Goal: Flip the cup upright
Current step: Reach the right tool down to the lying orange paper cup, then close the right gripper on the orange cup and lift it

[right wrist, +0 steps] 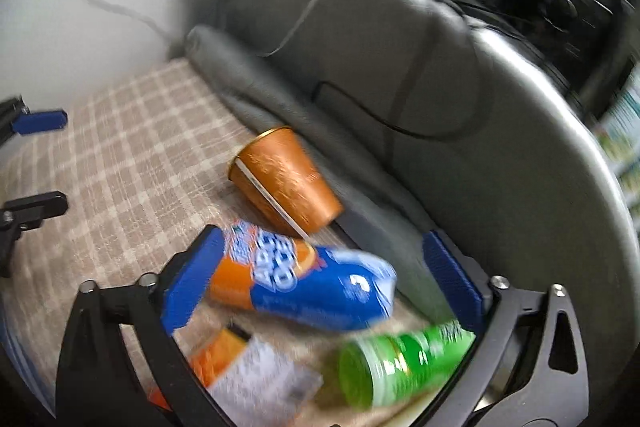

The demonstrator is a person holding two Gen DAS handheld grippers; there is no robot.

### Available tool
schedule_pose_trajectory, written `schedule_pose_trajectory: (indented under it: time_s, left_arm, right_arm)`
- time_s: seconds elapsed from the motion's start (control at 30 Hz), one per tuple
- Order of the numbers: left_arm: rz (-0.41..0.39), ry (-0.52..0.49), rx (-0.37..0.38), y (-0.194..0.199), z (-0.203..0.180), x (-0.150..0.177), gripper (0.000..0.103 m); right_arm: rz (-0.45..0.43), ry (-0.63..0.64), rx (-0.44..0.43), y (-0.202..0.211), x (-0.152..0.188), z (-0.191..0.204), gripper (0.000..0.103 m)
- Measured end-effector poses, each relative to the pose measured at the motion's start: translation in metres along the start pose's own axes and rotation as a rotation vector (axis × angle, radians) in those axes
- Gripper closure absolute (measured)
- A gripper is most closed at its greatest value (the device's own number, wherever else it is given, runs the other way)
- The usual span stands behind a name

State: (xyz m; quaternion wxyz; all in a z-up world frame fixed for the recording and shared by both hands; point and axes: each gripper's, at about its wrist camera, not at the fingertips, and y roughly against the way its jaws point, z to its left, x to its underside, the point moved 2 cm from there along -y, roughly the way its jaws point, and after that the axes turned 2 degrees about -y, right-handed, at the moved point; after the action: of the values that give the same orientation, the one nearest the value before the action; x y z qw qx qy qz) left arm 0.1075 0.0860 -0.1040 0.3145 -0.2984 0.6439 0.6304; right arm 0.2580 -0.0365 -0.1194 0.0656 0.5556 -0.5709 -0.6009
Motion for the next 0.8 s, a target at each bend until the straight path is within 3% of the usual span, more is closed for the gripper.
schedule_pose_trajectory:
  time_s: [0.5, 0.73, 0.8]
  left_arm:
    - [-0.006, 0.099, 0.012, -0.002, 0.035, 0.005, 0.023]
    - [-0.019, 0.132, 0.01, 0.004, 0.048, 0.006, 0.023]
    - [-0.024, 0.139, 0.006, 0.006, 0.051, 0.005, 0.023]
  right_arm:
    - [0.201, 0.227, -0.025, -0.081, -0.047, 0.028, 0.01]
    - [0.231, 0.275, -0.012, -0.111, -0.058, 0.04, 0.01]
    - [0.234, 0.285, -0.007, -0.118, -0.063, 0.04, 0.014]
